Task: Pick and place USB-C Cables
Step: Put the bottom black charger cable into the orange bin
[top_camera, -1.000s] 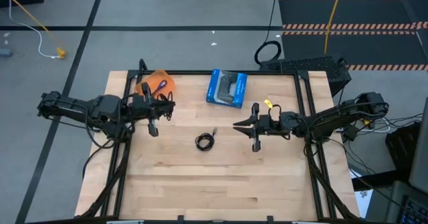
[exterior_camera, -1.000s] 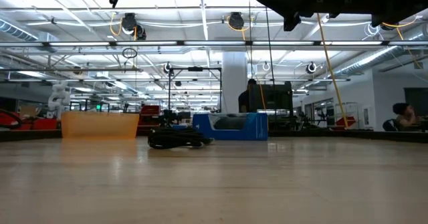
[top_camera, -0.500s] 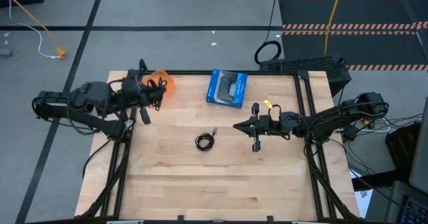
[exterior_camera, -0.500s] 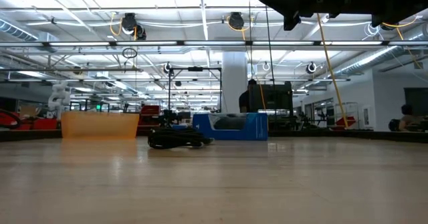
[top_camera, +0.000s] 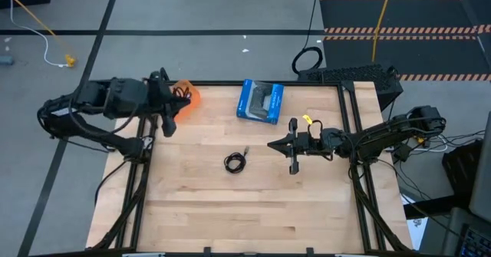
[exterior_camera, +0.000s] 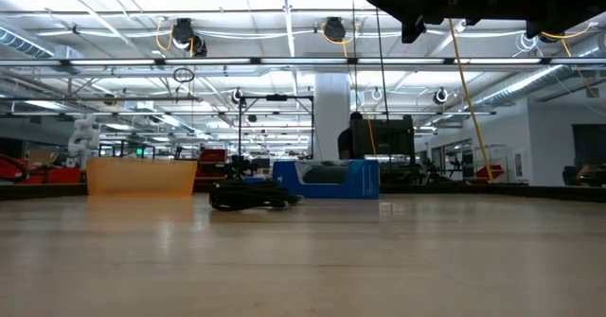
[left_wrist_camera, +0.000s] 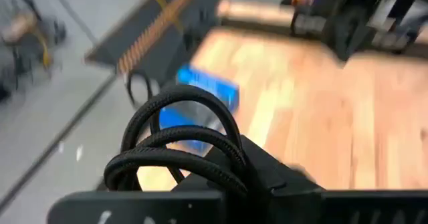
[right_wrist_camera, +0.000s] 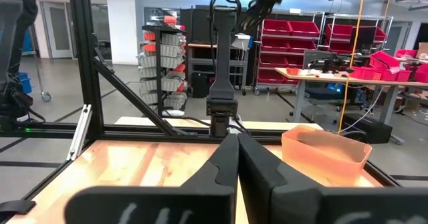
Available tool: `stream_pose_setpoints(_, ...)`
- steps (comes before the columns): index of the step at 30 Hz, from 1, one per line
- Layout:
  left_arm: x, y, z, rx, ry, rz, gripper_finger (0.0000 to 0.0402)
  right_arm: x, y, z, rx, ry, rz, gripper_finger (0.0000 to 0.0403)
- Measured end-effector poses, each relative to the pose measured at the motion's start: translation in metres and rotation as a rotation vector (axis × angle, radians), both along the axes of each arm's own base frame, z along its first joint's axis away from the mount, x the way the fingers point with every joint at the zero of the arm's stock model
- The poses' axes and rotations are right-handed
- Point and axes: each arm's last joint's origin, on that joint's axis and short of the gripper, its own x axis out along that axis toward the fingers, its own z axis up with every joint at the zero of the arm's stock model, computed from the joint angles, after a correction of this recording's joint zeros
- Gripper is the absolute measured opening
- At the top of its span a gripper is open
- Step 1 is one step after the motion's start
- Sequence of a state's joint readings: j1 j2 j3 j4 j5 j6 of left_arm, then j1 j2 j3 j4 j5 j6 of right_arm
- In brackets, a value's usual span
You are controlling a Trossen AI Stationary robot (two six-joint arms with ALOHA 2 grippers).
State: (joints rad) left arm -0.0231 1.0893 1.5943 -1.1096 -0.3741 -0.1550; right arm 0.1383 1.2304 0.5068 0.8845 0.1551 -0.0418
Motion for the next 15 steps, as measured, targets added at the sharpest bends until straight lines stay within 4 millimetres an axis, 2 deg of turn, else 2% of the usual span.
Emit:
stream_pose_setpoints(4,0.004,0.007,-0.012,-0.074,0.151,0.056,0.0022,0.000,0.000,0.000,0.000,0.001,0.000,0.0000)
stream_pose_setpoints(9,0.005,0.015,-0.028,-0.144,0.323,0.135,0.0007,0.000,0.000,-0.001,-0.002,0.006,0.000,0.0000)
stream_pose_setpoints(15,0.002,0.025,-0.033,-0.178,0.394,0.209,0.0022,0.000,0.000,-0.001,-0.003,0.014,0.000,0.0000)
